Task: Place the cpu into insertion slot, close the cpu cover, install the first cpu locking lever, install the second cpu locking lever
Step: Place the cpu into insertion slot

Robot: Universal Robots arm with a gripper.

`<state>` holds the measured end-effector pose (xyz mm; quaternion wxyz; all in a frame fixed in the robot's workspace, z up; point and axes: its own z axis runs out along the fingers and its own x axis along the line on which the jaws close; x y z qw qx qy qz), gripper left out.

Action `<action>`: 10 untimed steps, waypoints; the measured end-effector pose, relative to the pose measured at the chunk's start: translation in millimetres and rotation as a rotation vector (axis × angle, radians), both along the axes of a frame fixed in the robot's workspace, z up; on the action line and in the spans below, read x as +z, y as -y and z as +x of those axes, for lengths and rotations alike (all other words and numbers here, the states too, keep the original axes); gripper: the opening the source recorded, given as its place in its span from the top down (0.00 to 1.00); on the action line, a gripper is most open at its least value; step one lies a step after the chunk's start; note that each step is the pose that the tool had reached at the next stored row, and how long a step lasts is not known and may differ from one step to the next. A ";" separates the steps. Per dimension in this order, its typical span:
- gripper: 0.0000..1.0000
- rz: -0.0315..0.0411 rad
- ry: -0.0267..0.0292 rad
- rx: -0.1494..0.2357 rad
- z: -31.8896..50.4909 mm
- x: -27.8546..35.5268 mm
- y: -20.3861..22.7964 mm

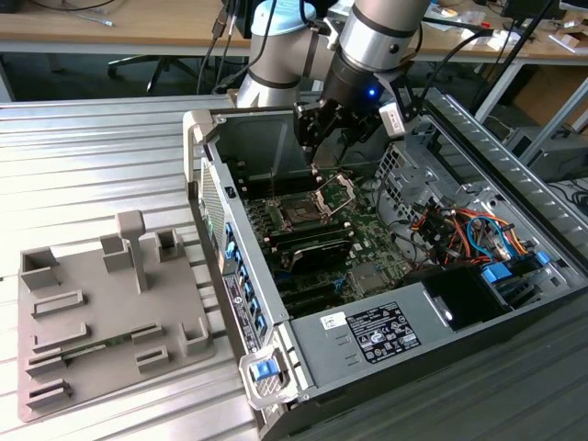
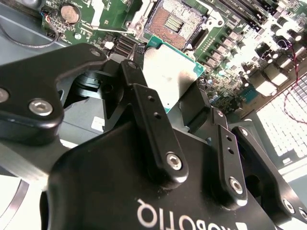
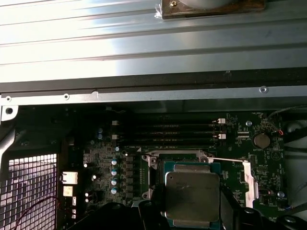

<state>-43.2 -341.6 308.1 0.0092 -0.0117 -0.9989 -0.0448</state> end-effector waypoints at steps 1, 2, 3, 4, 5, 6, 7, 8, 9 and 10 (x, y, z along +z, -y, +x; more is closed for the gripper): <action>0.45 0.0000 0.0000 0.000 0.0 -0.2 0.0; 0.45 0.0000 0.0000 0.000 0.0 -0.3 0.0; 0.45 0.0000 0.0000 0.000 0.0 -0.4 0.0; 0.45 0.0000 0.0000 0.000 0.0 -0.4 0.0; 0.45 0.0001 0.0000 0.000 0.1 -0.5 0.0; 0.45 0.0001 0.0000 0.000 0.1 -0.5 0.0; 0.45 0.0000 0.0000 0.000 0.0 -0.5 0.0; 0.45 0.0001 0.0000 0.000 0.0 -0.5 0.0; 0.45 0.0000 0.0000 0.000 0.0 -0.5 0.0; 0.45 0.0000 0.0000 0.000 0.0 -0.5 0.0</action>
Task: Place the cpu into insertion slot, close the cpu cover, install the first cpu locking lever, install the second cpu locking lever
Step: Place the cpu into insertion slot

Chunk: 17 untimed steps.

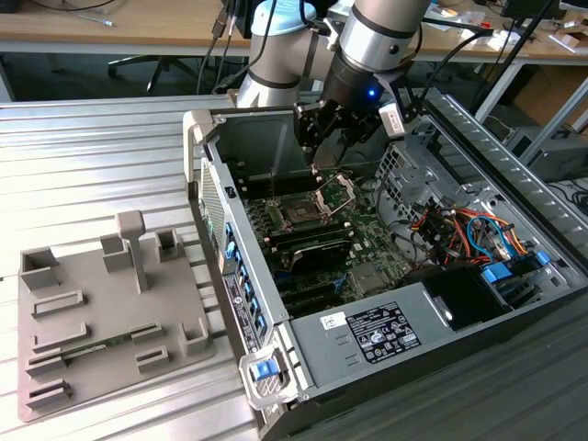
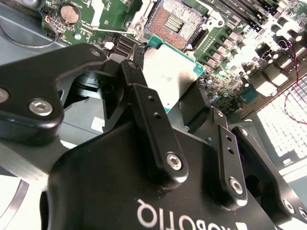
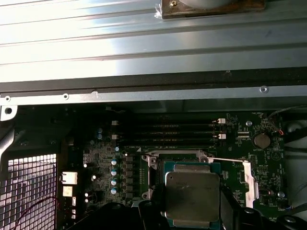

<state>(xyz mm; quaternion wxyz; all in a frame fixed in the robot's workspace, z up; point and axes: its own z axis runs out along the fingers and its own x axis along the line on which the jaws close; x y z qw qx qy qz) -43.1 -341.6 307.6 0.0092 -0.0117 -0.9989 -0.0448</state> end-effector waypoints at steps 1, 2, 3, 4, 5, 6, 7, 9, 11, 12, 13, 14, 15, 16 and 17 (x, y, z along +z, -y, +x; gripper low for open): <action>0.45 0.0000 0.0000 0.000 0.0 0.0 0.0; 0.45 -0.0001 0.0000 -0.001 0.0 0.0 0.0; 0.45 0.0000 0.0000 -0.003 0.0 0.0 0.0; 0.45 0.0001 0.0000 -0.008 0.0 -0.1 0.0; 0.45 0.0001 0.0001 -0.013 0.1 -0.1 0.0; 0.45 0.0001 0.0000 -0.024 0.1 -0.1 0.0; 0.45 0.0000 0.0001 -0.034 0.0 -0.1 0.0; 0.45 0.0000 0.0000 -0.055 0.0 -0.1 0.0; 0.45 -0.0001 0.0000 -0.065 0.0 -0.1 0.0; 0.45 -0.0001 0.0000 -0.072 0.0 -0.1 0.0; 0.45 -0.0001 0.0001 -0.076 0.0 -0.1 0.0; 0.45 -0.0001 0.0000 -0.089 0.0 -0.1 0.0; 0.45 -0.0001 0.0000 -0.146 0.0 -0.1 0.0; 0.45 -0.0001 0.0000 -0.202 0.0 -0.2 0.0; 0.45 -0.0001 0.0001 -0.213 0.0 -0.2 0.0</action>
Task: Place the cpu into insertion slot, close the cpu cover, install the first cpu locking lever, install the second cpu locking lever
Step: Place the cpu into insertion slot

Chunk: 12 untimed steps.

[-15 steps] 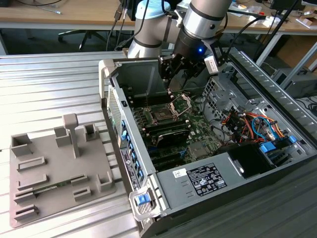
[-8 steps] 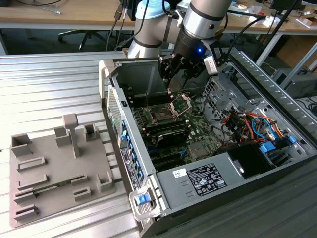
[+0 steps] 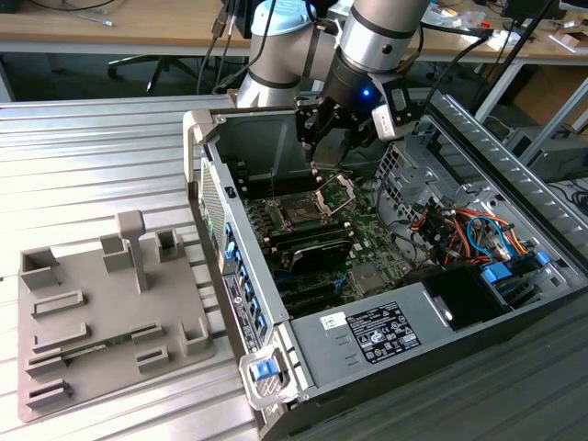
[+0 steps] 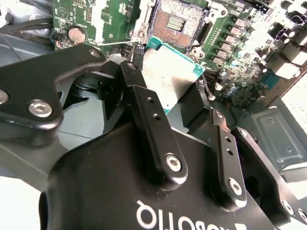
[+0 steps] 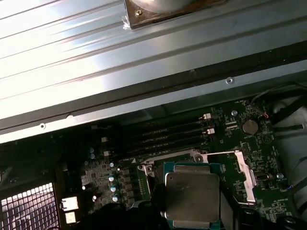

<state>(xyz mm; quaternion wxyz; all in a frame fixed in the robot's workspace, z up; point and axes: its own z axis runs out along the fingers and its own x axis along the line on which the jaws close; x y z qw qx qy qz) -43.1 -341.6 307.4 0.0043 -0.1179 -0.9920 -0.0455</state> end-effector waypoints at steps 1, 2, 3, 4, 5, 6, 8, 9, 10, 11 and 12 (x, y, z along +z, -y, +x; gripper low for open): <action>0.45 0.0000 0.0000 -0.005 0.0 0.0 0.0; 0.45 0.0000 0.0000 -0.009 0.0 0.0 0.0; 0.45 0.0001 0.0000 -0.014 0.0 0.0 0.0; 0.45 0.0000 0.0000 -0.023 0.0 0.0 0.0; 0.45 0.0000 0.0000 -0.028 0.0 0.0 0.0; 0.45 0.0000 0.0000 -0.033 0.0 0.0 0.0; 0.45 0.0000 0.0000 -0.048 0.0 0.0 0.0; 0.45 0.0000 0.0000 -0.052 0.0 -0.1 0.0; 0.45 0.0000 0.0000 -0.058 0.0 -0.1 0.0; 0.45 0.0000 0.0000 -0.062 0.0 -0.1 0.0; 0.45 0.0000 0.0000 -0.068 0.0 -0.1 0.0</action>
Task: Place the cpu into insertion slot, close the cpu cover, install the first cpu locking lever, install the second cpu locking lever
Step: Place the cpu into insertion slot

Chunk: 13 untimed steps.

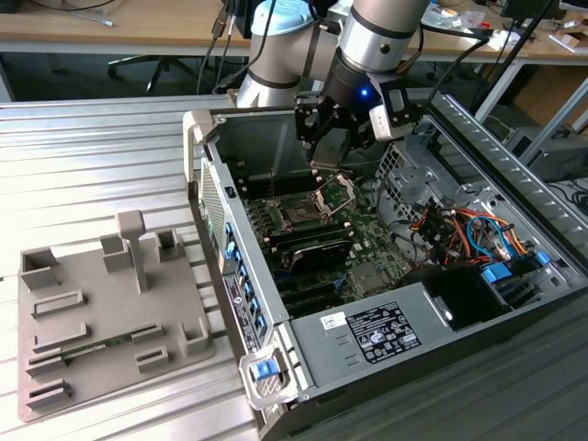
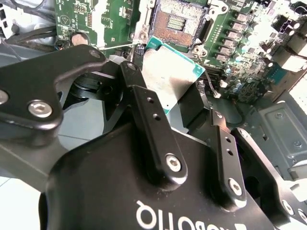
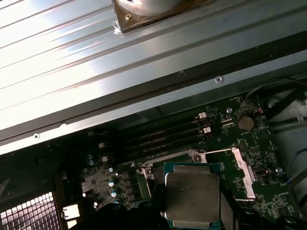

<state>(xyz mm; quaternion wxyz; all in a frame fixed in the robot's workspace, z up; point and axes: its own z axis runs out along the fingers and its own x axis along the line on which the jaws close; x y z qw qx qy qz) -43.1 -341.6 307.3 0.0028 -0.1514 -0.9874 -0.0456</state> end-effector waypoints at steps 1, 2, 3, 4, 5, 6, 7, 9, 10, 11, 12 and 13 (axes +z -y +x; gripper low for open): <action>0.45 0.0000 0.0000 -0.004 0.0 0.0 0.0; 0.45 0.0000 0.0000 -0.013 0.0 0.0 0.0; 0.45 0.0000 0.0000 -0.023 0.0 -0.1 0.0; 0.45 0.0000 -0.0001 -0.028 0.0 0.0 0.0; 0.45 0.0000 0.0000 -0.033 0.0 0.0 0.0; 0.45 0.0000 0.0000 -0.039 0.0 -0.1 0.0; 0.45 0.0001 0.0000 -0.046 0.0 -0.1 0.0; 0.45 0.0000 0.0000 -0.054 0.0 -0.1 0.0; 0.45 0.0000 0.0000 -0.058 0.0 -0.1 0.0; 0.45 0.0000 0.0000 -0.062 0.0 -0.1 0.0; 0.45 0.0000 0.0000 -0.067 0.0 -0.1 0.0; 0.45 0.0000 0.0000 -0.071 0.0 -0.1 0.0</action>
